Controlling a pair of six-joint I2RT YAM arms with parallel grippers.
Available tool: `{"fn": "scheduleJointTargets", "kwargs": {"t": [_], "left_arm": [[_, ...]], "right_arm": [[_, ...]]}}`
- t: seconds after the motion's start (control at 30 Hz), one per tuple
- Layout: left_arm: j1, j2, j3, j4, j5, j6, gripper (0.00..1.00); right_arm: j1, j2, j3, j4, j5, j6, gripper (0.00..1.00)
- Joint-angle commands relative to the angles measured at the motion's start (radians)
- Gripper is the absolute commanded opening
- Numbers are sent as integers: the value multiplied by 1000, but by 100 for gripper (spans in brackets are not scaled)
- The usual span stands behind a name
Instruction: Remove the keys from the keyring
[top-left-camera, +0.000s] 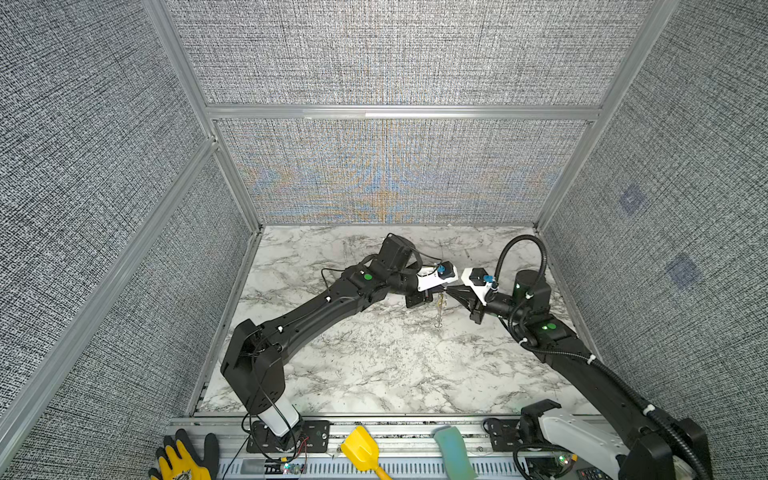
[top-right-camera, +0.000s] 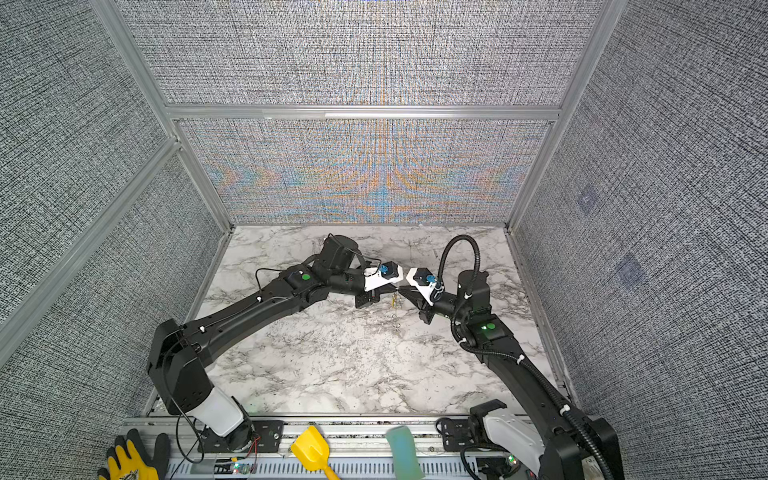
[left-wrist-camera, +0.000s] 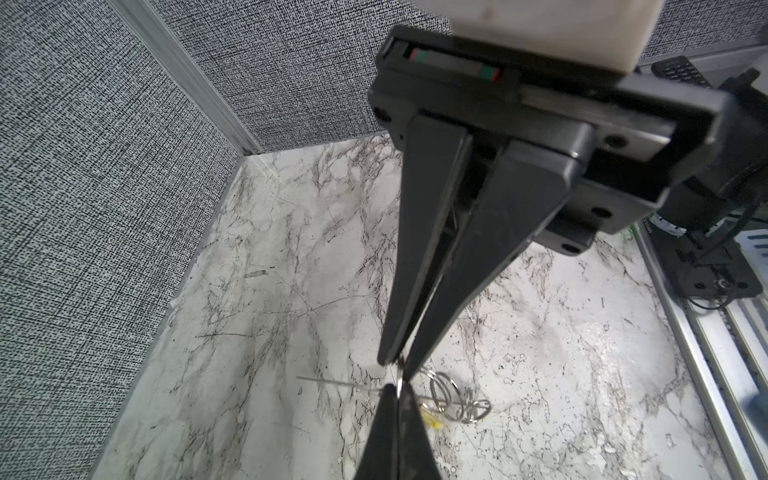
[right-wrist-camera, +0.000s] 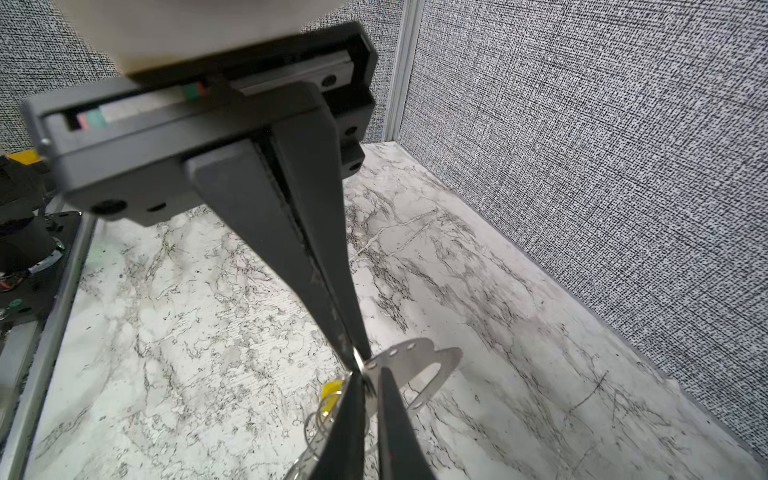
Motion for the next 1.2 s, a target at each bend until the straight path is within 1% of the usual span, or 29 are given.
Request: {"fn": "scheduleJointTargets", "kwargs": {"t": [0.0,0.1,0.23,0.33,0.47,0.53,0.6,0.67,0.7,0.83,1.03,1.17], "left_arm": [[-4,-7,2,-1,73,20,0],[-4,-11,-1,-4,84,30,0],[-2,-16,-7,-8,103,42,0],[-2,-22,-13,-8,118,52,0],[5,-22,-15,-17,129,60,0],[14,-23,-15,-16,126,53,12],[42,-34,-22,6,138,9,24],[75,-52,-44,48,159,-26,31],[91,-66,-63,76,168,-43,32],[128,-113,-150,199,200,-119,33],[131,-141,-249,317,230,-202,33],[130,-153,-288,353,228,-218,33]], "right_arm": [[2,6,19,-21,-51,-18,11],[2,9,27,-45,-72,-24,10],[2,9,25,-49,-89,-24,8],[2,8,30,-62,-105,-25,2],[2,5,34,-79,-130,-23,0],[2,0,32,-79,-134,-20,0],[2,-5,23,-69,-135,-11,0],[3,-10,7,-33,-134,19,0],[6,-13,-4,-2,-135,37,0],[11,-24,-36,92,-117,97,0],[36,-33,-57,139,-69,130,0],[54,-44,-69,147,-15,136,0]]}}
